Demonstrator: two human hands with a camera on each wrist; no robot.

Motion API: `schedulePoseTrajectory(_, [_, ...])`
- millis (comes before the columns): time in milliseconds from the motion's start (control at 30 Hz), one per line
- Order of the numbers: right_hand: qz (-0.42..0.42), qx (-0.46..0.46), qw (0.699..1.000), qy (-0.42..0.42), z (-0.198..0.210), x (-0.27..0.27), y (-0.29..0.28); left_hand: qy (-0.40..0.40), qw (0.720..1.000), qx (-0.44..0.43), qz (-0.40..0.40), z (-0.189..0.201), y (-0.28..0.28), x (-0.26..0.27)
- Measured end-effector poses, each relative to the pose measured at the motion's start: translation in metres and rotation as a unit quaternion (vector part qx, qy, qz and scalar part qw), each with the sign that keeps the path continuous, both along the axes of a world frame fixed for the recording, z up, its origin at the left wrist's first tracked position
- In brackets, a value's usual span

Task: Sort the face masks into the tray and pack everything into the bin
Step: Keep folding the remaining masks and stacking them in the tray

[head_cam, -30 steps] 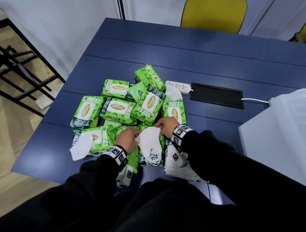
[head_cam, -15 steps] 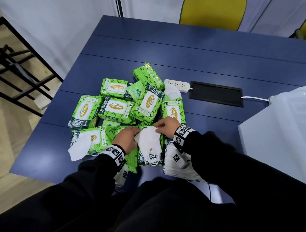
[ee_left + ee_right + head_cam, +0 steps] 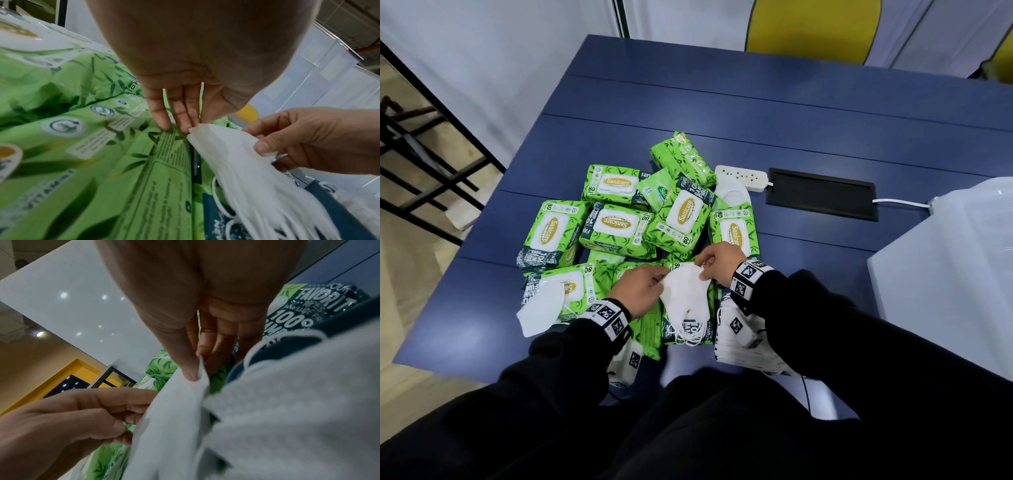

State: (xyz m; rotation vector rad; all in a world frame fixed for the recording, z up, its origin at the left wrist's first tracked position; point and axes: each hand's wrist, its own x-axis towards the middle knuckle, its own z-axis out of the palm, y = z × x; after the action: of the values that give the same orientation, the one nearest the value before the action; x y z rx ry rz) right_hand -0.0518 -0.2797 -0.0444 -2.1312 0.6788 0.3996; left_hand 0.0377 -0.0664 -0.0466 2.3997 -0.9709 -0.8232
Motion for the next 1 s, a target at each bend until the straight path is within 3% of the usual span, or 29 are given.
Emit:
schedulePoseTrajectory(200, [-0.037,0.066,0.996,-0.041,-0.002,-0.005,-0.001,-0.001,0.997,-0.039,0.062,-0.003,0.0,-0.005])
schedulePoseTrajectory(433, [-0.071,0.135,0.987,-0.042,-0.003,-0.006,-0.005,-0.013,0.996,-0.065,0.055,-0.002,0.0,-0.001])
schedulePoseTrajectory(767, [-0.065,0.123,0.989,-0.04,-0.011,-0.004,0.003,-0.023,0.999,-0.036,0.027,-0.01,-0.005,-0.005])
schedulePoseTrajectory(1000, [-0.032,0.118,0.992,-0.015,-0.008,-0.003,0.004,-0.003,0.997,-0.066,0.033,-0.004,-0.008,-0.008])
